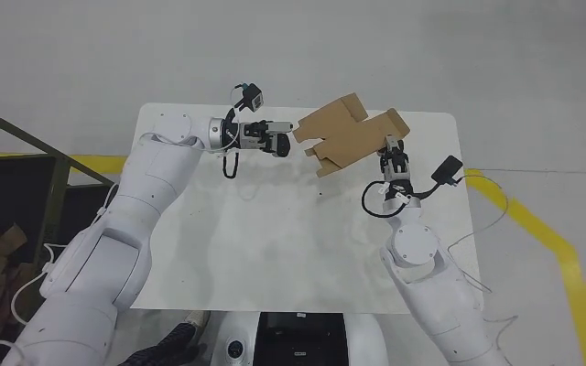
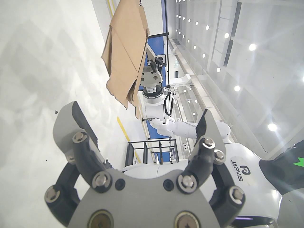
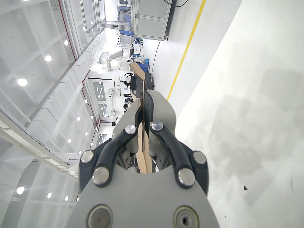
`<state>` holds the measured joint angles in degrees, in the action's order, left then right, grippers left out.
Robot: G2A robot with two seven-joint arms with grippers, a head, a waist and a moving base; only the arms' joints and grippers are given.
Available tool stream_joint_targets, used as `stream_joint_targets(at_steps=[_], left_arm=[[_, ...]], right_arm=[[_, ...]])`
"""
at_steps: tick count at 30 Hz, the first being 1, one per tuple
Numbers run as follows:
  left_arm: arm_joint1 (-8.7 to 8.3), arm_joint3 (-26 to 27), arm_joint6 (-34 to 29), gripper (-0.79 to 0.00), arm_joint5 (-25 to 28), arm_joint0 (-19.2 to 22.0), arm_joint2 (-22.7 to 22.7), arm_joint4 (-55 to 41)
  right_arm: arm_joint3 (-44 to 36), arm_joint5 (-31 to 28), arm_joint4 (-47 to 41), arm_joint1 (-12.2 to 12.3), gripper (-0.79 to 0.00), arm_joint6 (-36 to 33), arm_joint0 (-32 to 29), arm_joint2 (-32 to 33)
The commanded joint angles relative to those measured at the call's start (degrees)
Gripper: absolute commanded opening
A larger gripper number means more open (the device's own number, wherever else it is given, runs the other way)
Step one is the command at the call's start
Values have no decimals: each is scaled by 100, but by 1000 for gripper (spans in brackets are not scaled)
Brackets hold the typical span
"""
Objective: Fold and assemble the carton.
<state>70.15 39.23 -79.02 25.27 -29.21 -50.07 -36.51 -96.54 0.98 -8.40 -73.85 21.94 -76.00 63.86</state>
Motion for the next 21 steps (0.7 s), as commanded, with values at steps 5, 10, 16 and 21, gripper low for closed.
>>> stream_joint_targets(at_steps=[5,10,16,21], left_arm=[[0,0,0,0,0,0,0,0],[0,0,0,0,0,0,0,0],[0,0,0,0,0,0,0,0],[0,0,0,-154,0,0,0,0]], right_arm=[[85,61,28,-62,-785,-56,20,-41],[79,90,23,-105,-785,-109,5,-33],[-43,154,-54,-141,-785,-335,-60,5],[-174,204,-58,-160,-785,-483,-154,50]])
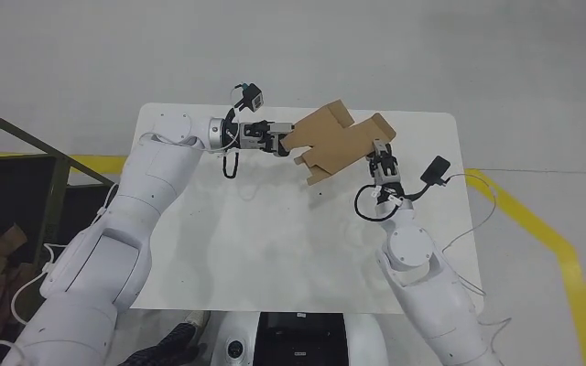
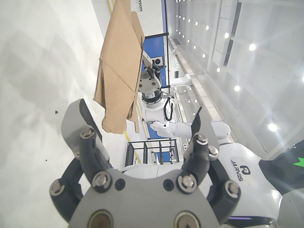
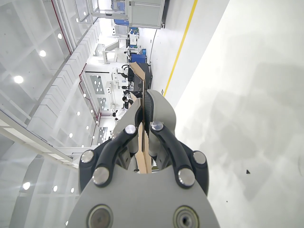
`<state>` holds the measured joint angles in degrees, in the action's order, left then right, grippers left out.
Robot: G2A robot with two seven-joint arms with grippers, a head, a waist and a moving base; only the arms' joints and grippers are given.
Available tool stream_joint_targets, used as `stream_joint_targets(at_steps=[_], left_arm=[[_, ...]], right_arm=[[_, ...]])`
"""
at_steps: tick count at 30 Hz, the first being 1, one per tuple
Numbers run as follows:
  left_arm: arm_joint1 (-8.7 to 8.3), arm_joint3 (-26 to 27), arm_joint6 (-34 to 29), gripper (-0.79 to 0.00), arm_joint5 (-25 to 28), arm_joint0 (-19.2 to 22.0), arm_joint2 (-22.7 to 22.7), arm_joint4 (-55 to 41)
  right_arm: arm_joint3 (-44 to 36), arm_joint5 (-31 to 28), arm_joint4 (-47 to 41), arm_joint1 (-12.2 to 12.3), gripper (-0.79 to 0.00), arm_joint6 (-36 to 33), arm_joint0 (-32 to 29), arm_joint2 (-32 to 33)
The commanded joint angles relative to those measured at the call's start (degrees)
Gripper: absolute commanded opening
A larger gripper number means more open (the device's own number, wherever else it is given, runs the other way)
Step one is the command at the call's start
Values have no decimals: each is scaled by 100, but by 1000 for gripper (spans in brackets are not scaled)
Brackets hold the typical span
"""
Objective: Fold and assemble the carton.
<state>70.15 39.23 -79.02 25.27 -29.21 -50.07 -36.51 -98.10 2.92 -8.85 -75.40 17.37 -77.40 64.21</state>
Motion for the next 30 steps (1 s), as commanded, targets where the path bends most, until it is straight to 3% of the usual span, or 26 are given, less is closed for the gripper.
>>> stream_joint_targets(at_steps=[1,4,5,7,9,11,14,21,22,23,24,30], left_arm=[[0,0,0,-191,0,0,0,0],[0,0,0,-305,0,0,0,0],[0,0,0,-406,0,0,0,0],[0,0,0,-480,0,0,0,0],[0,0,0,-637,0,0,0,0],[0,0,0,-723,0,0,0,0],[0,0,0,-785,0,0,0,0],[0,0,0,-785,0,0,0,0],[0,0,0,-785,0,0,0,0],[0,0,0,-785,0,0,0,0],[0,0,0,-785,0,0,0,0],[0,0,0,-785,0,0,0,0]], right_arm=[[-31,21,-23,-9,-785,-59,-25,24],[-59,62,-67,-24,-785,-127,-49,62],[-72,77,-78,-28,-785,-151,-54,76],[-90,95,-82,-36,-785,-193,-67,103],[-114,117,-65,-44,-785,-226,-80,120],[-135,128,-63,-54,-785,-249,-93,132],[-157,145,-53,-71,-785,-274,-102,146],[-200,166,-38,-105,-785,-335,-123,195],[-203,166,-34,-109,-668,-350,-128,203],[-203,173,-33,-113,-437,-365,-134,211],[-206,184,-39,-116,0,-400,-137,219],[-66,244,-105,-112,0,-745,-47,427]])
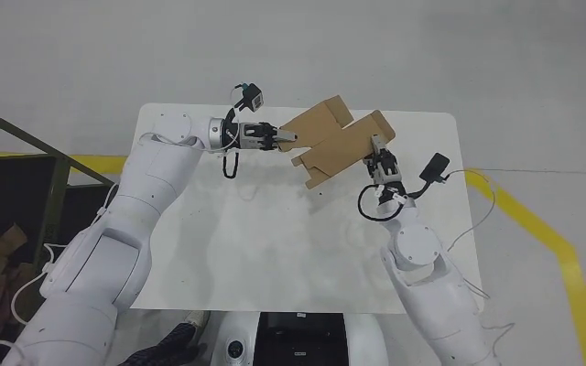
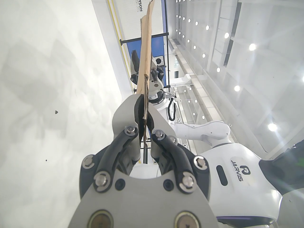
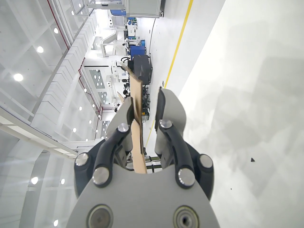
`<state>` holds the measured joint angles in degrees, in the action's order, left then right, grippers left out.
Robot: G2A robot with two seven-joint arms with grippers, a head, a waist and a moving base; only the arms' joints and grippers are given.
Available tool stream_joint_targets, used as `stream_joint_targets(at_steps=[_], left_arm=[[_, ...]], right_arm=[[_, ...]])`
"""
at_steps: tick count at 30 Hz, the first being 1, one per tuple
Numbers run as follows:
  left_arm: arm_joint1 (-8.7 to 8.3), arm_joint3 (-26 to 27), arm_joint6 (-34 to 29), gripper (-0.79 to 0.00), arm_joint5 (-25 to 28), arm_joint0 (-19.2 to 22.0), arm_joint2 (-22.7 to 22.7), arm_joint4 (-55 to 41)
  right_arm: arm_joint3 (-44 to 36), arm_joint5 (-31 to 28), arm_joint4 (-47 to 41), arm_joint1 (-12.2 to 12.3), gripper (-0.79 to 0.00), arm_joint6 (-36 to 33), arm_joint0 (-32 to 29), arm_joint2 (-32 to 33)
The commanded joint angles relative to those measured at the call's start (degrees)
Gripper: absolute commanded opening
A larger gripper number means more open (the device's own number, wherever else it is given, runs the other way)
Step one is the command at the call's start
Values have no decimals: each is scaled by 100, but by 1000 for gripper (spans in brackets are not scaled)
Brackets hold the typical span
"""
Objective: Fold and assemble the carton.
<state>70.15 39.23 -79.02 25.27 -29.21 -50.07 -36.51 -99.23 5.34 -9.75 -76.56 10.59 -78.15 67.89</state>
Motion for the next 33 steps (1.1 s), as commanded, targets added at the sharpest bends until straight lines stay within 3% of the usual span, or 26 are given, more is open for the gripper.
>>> stream_joint_targets(at_steps=[1,13,19,33], left_arm=[[0,0,0,-785,0,0,0,0],[0,0,0,-785,0,0,0,0],[-37,277,165,-785,-200,-138,0,267],[-86,355,-567,-785,-567,21,79,797]], right_arm=[[91,2,-26,7,0,-127,57,118],[828,-405,85,90,0,-864,481,919],[1031,-993,241,171,0,-1807,620,1208],[1918,-2227,322,409,0,-4455,1115,1764]])
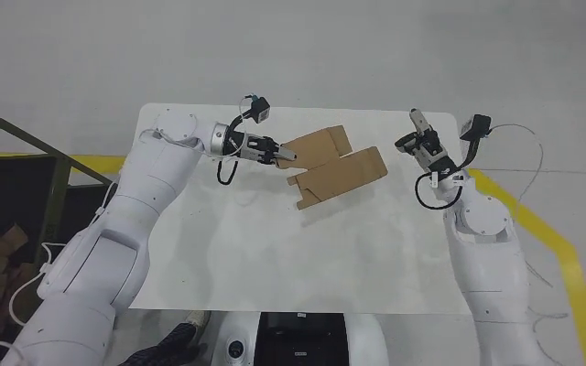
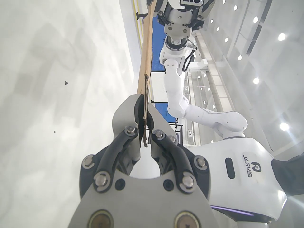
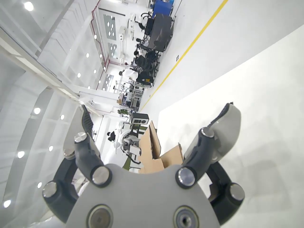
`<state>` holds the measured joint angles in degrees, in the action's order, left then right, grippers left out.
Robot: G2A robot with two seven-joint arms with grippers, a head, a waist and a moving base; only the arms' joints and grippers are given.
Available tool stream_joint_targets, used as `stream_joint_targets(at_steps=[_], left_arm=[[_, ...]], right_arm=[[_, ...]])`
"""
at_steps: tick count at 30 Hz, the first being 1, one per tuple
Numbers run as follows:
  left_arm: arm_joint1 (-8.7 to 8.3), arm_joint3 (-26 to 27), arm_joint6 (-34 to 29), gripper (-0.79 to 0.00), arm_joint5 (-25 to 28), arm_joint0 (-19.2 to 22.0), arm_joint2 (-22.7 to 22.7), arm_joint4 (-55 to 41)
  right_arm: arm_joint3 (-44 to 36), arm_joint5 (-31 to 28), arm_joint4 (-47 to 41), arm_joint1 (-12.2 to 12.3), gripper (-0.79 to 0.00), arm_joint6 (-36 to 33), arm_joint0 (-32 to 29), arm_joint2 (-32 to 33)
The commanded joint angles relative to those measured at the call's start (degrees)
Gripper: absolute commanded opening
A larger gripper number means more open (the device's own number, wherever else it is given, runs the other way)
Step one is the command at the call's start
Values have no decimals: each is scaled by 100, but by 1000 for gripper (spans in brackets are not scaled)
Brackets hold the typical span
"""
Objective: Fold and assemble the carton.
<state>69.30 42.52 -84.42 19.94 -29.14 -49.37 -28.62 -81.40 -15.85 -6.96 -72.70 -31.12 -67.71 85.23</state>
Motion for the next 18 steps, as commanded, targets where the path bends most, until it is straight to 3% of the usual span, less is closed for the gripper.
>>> stream_joint_targets(at_steps=[1,12,18], left_arm=[[-3,49,-48,-785,-56,19,14,2],[-64,246,-234,-785,-242,49,93,-36],[-77,260,-263,-785,-271,69,150,-102]], right_arm=[[258,-198,68,40,0,-439,127,49],[1384,-1283,-383,246,0,-3127,690,90],[1573,-1670,-647,314,0,-3927,720,-25]])
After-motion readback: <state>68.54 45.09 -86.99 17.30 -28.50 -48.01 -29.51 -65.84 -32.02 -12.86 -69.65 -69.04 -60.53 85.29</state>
